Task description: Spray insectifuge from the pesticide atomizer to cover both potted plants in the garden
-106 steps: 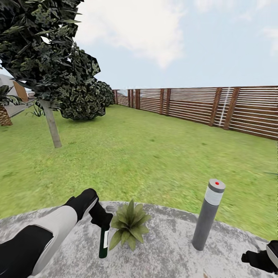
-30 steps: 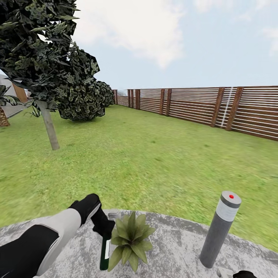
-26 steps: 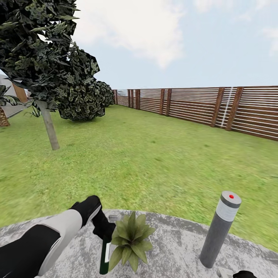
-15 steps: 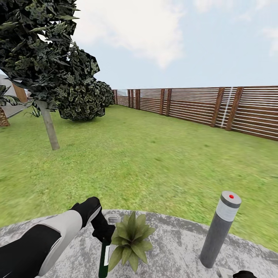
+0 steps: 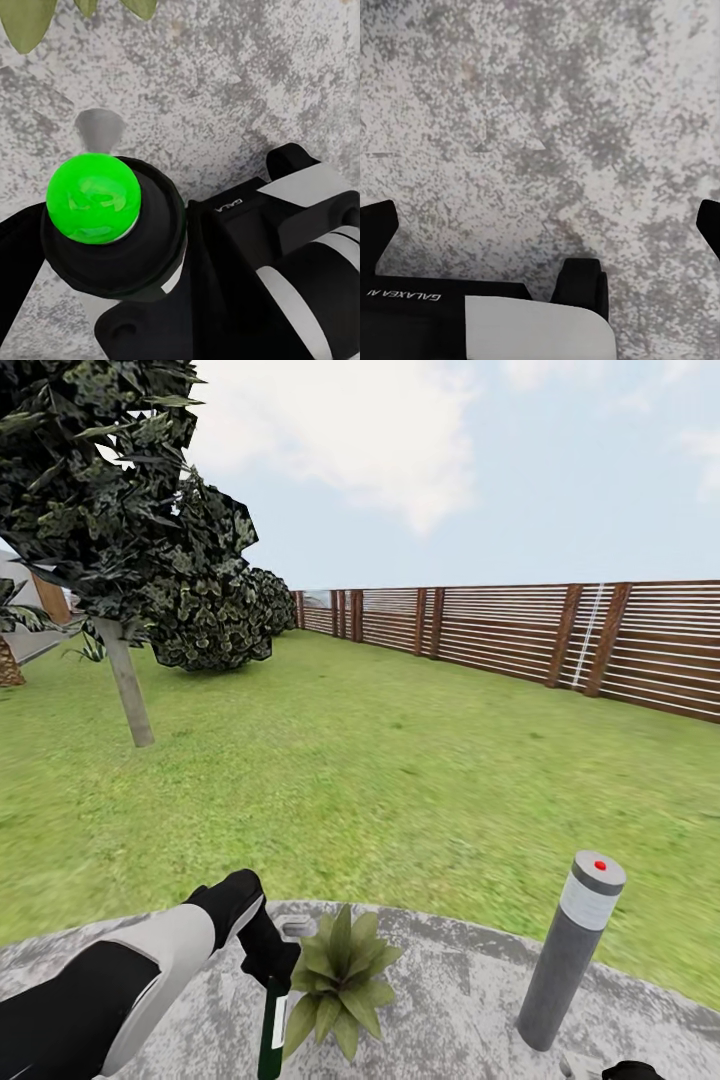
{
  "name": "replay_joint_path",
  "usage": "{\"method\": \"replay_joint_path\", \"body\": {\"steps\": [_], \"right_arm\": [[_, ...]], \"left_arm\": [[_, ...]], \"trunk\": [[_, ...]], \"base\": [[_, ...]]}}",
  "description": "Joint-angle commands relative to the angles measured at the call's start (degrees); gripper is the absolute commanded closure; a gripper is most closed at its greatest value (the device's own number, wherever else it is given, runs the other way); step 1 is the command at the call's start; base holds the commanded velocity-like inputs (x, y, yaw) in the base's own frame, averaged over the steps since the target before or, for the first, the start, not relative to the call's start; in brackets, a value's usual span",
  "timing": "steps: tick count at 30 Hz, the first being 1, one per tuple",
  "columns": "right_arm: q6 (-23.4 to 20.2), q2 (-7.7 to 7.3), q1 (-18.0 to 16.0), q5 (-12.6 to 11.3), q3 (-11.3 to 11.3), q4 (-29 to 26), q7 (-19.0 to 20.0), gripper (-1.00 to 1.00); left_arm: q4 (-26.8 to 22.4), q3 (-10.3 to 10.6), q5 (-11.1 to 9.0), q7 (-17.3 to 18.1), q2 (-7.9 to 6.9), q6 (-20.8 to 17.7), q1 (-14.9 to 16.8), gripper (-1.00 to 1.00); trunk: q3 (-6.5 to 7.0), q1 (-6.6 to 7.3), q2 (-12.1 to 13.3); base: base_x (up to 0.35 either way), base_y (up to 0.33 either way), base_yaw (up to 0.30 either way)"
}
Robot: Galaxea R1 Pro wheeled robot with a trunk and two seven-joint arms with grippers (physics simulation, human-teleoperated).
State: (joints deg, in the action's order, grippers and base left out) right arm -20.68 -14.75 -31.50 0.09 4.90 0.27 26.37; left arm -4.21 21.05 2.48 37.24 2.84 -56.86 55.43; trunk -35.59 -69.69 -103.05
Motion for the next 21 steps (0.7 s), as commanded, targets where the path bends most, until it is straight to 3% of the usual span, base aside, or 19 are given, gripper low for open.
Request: {"method": "replay_joint_path", "body": {"steps": [1, 21], "right_arm": [[-0.33, -0.02, -0.05, 0.03, 0.46, 0.01, 0.08, -1.0], [-0.33, -0.02, -0.05, 0.18, 0.46, -0.01, 0.06, -1.0]], "left_arm": [[-0.07, 0.31, 0.24, 0.52, 0.14, -0.1, 0.03, 1.0], [-0.1, 0.24, 0.24, 0.49, 0.41, -0.1, 0.03, 1.0]], "trunk": [[-0.07, 0.0, -0.05], [-0.07, 0.0, -0.05]], "base": [[0.0, 0.0, 0.0], [0.0, 0.0, 0.0]]}}
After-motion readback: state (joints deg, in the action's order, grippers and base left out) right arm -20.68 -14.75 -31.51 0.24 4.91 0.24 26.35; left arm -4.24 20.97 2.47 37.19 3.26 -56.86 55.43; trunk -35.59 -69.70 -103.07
